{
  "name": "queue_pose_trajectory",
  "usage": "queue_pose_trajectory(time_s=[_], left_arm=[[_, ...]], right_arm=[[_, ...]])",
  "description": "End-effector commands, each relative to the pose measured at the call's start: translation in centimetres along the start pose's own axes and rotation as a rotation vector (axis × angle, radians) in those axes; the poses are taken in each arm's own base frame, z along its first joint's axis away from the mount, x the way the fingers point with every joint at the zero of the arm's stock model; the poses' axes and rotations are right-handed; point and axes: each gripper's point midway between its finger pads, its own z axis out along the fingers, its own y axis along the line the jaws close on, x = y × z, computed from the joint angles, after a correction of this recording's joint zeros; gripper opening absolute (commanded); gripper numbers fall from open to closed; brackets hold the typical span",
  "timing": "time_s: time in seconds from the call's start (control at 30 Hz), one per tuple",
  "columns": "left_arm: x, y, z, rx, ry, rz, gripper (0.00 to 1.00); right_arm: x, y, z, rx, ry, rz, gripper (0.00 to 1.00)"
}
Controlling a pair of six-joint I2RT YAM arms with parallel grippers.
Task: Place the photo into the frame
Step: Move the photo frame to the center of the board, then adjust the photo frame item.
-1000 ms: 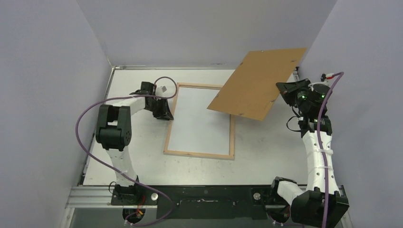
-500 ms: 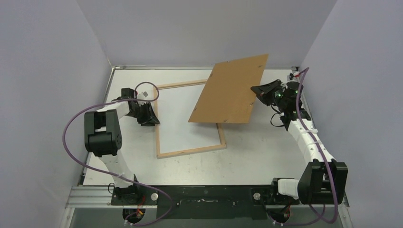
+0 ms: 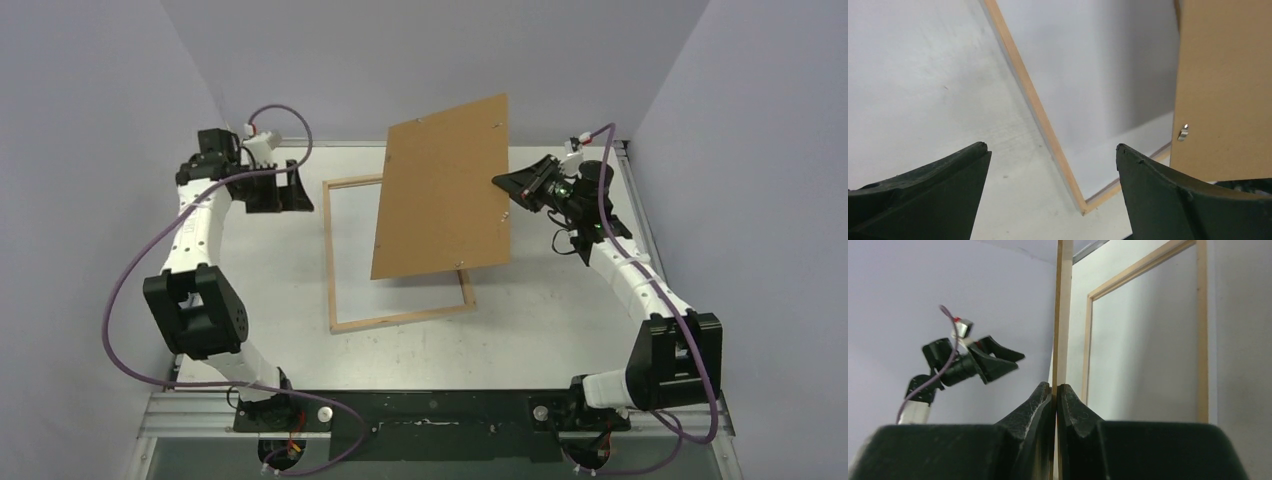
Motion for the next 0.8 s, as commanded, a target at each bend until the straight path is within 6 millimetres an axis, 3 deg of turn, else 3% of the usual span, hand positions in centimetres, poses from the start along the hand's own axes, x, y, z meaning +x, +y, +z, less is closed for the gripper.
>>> queue_pose_trajectory(time_s=[0.0, 0.07, 0.13, 0.23, 0.3, 0.4, 0.5, 0.6, 0.77], left_arm=[[-5.7, -3.7, -8.9, 0.012, -0.192, 0.3, 0.96], [-8.7, -5.6, -12.1, -0.003, -0.306, 0.356, 0.96], [-10.1, -7.3, -14.6, -0.001, -0.362, 0.453, 0.96], [-11.2, -9.1, -16.1, 0.044, -0.39, 0.535, 0.96], [-10.0, -11.0, -16.0, 0.138, -0.322, 0.62, 0.96], [-9.7, -12.3, -15.0, 0.231, -0.268, 0.643, 0.96], [-8.0, -13.4, -13.7, 0.318, -0.186, 0.679, 0.96], [-6.6, -13.8, -12.3, 0.34, -0.127, 0.713, 0.96], [-5.2, -14.0, -12.3, 0.35, -0.113, 0.747, 0.97]], right_arm=[[1.0, 9.0, 0.3, -0.282, 0.049, -0.182, 0.05], [2.1, 10.3, 0.5, -0.323, 0.086, -0.221, 0.05], [3.3, 11.6, 0.5, -0.369, 0.121, -0.256, 0.05], [4.8, 13.3, 0.4, -0.438, 0.173, -0.318, 0.05], [6.4, 14.1, 0.2, -0.488, 0.227, -0.371, 0.05], [9.3, 14.9, -0.2, -0.554, 0.319, -0.459, 0.05], [11.6, 14.9, -0.7, -0.59, 0.384, -0.526, 0.05], [12.9, 15.5, -1.7, -0.65, 0.415, -0.556, 0.05], [13.7, 16.8, -3.4, -0.719, 0.439, -0.635, 0.05]])
